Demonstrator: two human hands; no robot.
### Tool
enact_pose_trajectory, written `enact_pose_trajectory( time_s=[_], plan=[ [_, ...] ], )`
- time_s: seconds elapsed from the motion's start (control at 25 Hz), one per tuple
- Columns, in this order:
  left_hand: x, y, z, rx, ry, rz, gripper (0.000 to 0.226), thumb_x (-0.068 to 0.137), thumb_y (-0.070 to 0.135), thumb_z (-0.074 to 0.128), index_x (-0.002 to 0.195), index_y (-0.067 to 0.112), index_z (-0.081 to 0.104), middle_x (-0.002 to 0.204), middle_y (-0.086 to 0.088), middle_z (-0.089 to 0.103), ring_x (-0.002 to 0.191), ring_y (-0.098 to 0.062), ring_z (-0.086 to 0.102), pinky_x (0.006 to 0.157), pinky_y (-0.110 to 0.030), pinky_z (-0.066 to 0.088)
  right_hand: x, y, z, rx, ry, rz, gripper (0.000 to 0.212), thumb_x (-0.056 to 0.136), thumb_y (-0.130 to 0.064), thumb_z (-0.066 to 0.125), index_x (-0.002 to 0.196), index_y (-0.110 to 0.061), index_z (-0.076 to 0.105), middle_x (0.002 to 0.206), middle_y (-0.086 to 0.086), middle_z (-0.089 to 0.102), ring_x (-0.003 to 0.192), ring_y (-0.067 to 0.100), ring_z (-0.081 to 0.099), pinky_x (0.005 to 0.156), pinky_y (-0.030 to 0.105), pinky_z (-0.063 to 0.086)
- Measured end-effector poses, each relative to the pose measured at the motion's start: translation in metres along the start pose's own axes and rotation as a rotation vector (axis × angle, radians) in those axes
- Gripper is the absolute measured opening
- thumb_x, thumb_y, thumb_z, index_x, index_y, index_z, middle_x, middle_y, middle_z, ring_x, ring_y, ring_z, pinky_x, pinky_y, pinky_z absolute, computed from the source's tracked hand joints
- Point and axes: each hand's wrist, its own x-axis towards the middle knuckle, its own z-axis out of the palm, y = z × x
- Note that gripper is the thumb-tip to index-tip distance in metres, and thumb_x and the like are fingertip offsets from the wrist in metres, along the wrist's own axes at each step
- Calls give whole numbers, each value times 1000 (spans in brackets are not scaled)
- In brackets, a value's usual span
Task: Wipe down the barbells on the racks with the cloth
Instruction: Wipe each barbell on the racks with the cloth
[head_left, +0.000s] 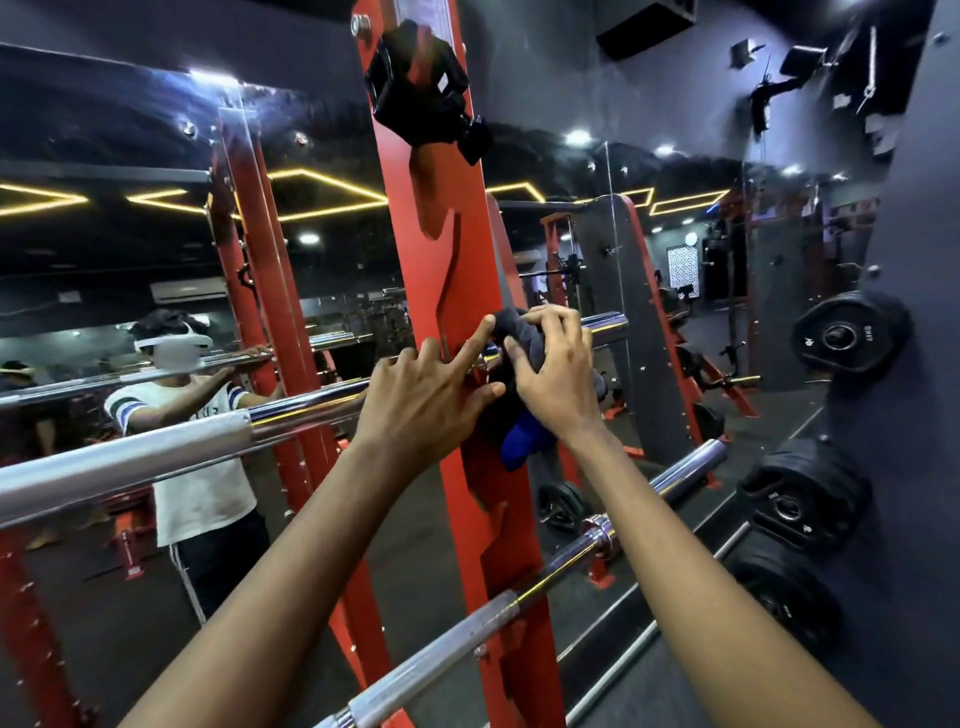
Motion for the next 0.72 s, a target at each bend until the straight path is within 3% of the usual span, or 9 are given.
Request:
enact_pose_trajectory(
  time_s=[0.16, 0.28, 0.44, 0.52, 0.6, 0.72],
  plan=[
    [12, 4, -1, -86, -30, -15, 63, 96, 64, 38, 151, 35, 31, 128, -10, 49, 115, -33, 55, 84, -46, 47, 12, 24, 0, 57, 149, 313, 33, 93, -32, 67, 114, -8, 58, 124, 13, 55, 117, 35, 52, 105, 49, 41],
    [25, 7, 7, -176, 9, 95, 57, 97, 54, 43, 142, 19, 46, 143, -8, 44, 125, -31, 47, 94, -47, 45, -1, 16, 6, 165, 171, 457, 30, 92, -27, 70, 113, -9, 57, 125, 12, 53, 121, 33, 52, 109, 45, 38],
    [44, 16, 20, -171, 6, 159, 45, 97, 45, 46, 128, 13, 52, 130, -7, 57, 121, -29, 52, 96, -43, 43, -11, 6, 17, 314, 259, 489, 36, 92, -22, 71, 120, -7, 53, 127, 12, 48, 111, 21, 52, 103, 33, 40],
    [48, 16, 23, -179, 16, 160, 45, 97, 42, 45, 131, 14, 52, 126, -7, 59, 117, -30, 55, 95, -43, 44, -8, 15, 20, 404, 353, 624, 39, 94, -19, 69, 124, -3, 50, 129, 15, 48, 112, 24, 52, 103, 35, 42],
    [49, 15, 26, -154, 41, 159, 47, 97, 40, 44, 134, 13, 52, 123, -8, 61, 113, -30, 57, 94, -43, 45, 8, 32, 26, 645, 401, 858, 42, 94, -17, 64, 128, 0, 47, 130, 16, 51, 116, 28, 55, 106, 38, 45],
    [51, 19, 28, -151, 35, 140, 47, 97, 38, 44, 136, 13, 52, 122, -8, 61, 113, -31, 57, 95, -43, 43, 17, 69, 39, 974, 266, 1037, 55, 79, -33, 71, 123, -4, 56, 122, 16, 64, 108, 31, 66, 110, 47, 49]
  ],
)
